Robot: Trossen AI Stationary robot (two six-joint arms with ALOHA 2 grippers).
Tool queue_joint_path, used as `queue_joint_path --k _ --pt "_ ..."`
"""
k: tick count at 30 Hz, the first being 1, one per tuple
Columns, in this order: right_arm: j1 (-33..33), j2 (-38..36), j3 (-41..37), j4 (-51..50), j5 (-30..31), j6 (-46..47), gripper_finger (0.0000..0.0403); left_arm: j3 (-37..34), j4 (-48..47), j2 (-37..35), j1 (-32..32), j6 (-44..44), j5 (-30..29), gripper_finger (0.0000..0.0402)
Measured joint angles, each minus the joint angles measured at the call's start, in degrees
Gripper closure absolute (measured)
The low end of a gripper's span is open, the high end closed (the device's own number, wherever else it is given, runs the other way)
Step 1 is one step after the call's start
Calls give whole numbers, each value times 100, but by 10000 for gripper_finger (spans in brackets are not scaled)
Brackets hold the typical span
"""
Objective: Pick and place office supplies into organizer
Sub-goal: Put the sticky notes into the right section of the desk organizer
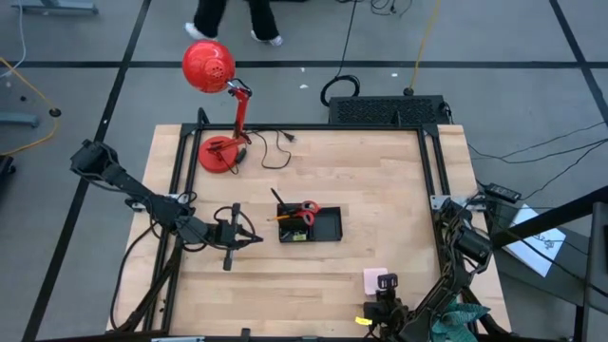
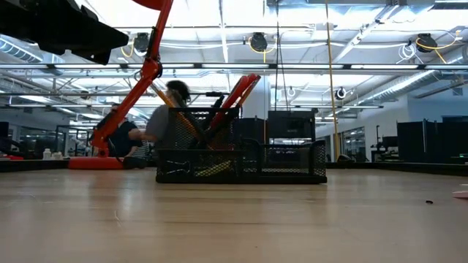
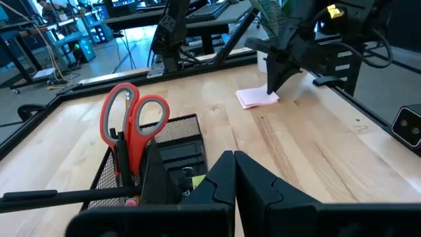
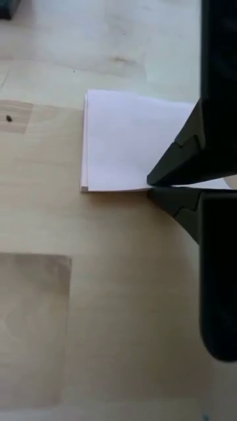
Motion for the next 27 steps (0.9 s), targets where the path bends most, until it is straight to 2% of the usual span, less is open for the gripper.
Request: queue_joint_path --k 13,21,27 --pt "-34 12 530 -1209 672 83 402 0 -29 -2 -2 -16 0 396" --pt "-74 18 551 -1513 966 157 402 0 -61 0 -2 -113 0 396" --pt "-81 14 640 -2175 1173 437 403 0 -131 -1 -2 -202 0 396"
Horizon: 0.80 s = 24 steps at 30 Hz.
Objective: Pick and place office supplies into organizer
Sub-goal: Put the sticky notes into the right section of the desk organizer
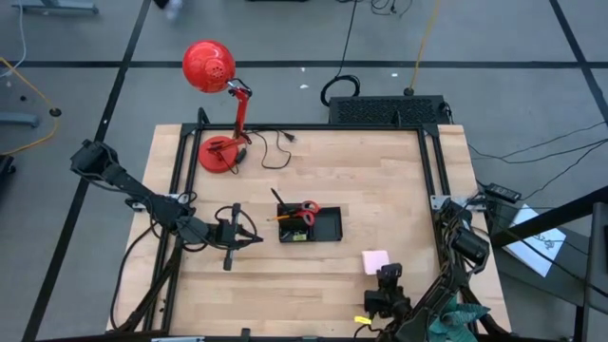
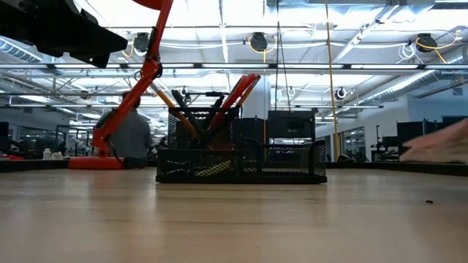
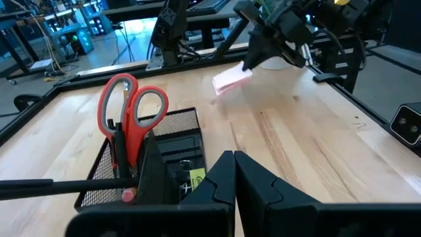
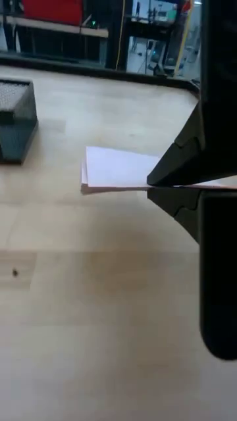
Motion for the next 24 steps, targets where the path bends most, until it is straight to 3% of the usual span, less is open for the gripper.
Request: queue_joint_path --k 8,16,24 --pt "-159 -11 119 -41 788 -96 403 0 4 1 0 8 1 396" --pt "-776 -11 119 -32 1894 -476 403 0 11 1 0 8 0 396" --pt "-1521 -13 119 1071 2059 -1813 403 0 17 1 0 61 0 396"
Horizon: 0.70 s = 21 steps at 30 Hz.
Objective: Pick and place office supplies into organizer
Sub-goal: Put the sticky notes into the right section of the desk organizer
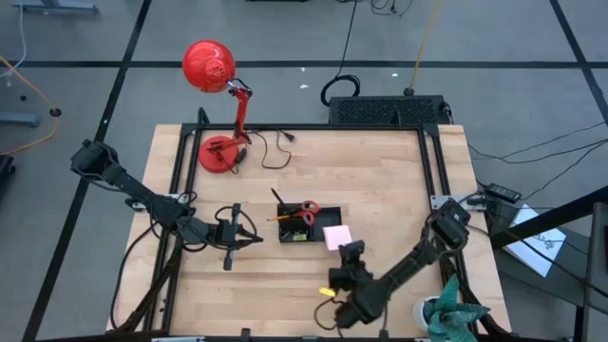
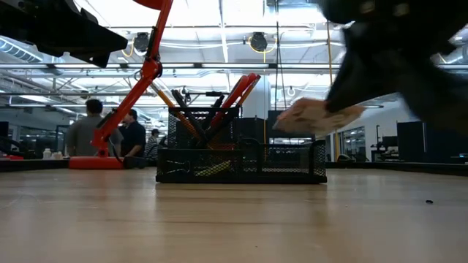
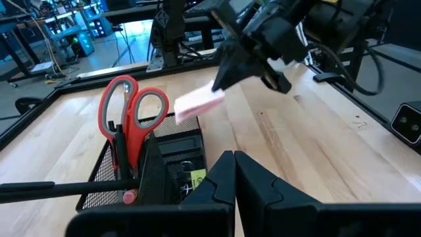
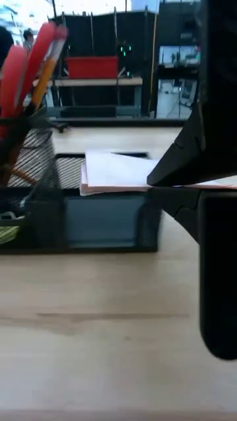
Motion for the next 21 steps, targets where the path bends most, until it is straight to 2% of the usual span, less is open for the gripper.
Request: queue_joint_path --k 5,13,21 --pt "-377 0 2 554 4 -696 403 0 3 0 0 28 0 396" --pt "-697 -2 0 692 129 -1095 403 0 2 -1 1 70 2 396" --pt "-1039 -4 0 1298 -163 -1758 403 0 22 0 0 119 2 396"
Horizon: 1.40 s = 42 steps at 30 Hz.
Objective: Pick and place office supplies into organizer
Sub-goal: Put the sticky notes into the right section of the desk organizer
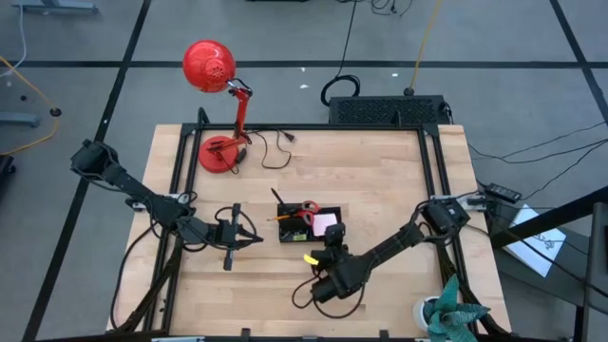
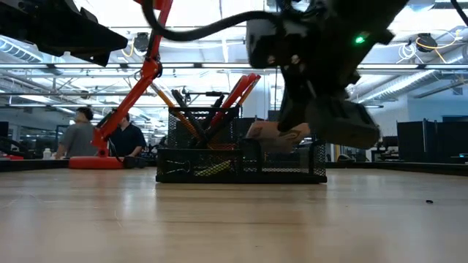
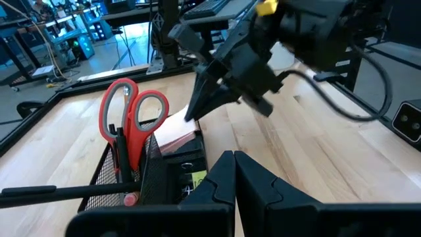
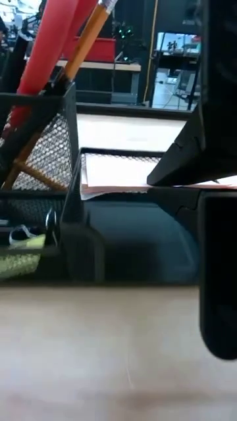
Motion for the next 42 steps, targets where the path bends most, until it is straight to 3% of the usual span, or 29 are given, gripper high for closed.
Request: queue_joint_path --k 14,30,36,42 --pt "-321 0 -68 126 -372 -323 403 -2 110 0 0 15 5 396" --pt "-616 -4 -68 611 -1676 -756 401 -2 144 0 0 7 11 396" --pt "-658 -4 -68 641 -2101 -731 377 -2 144 -1 0 5 13 396" --pt "-678 -4 -68 682 -2244 -574 326 -2 148 -1 0 2 13 396"
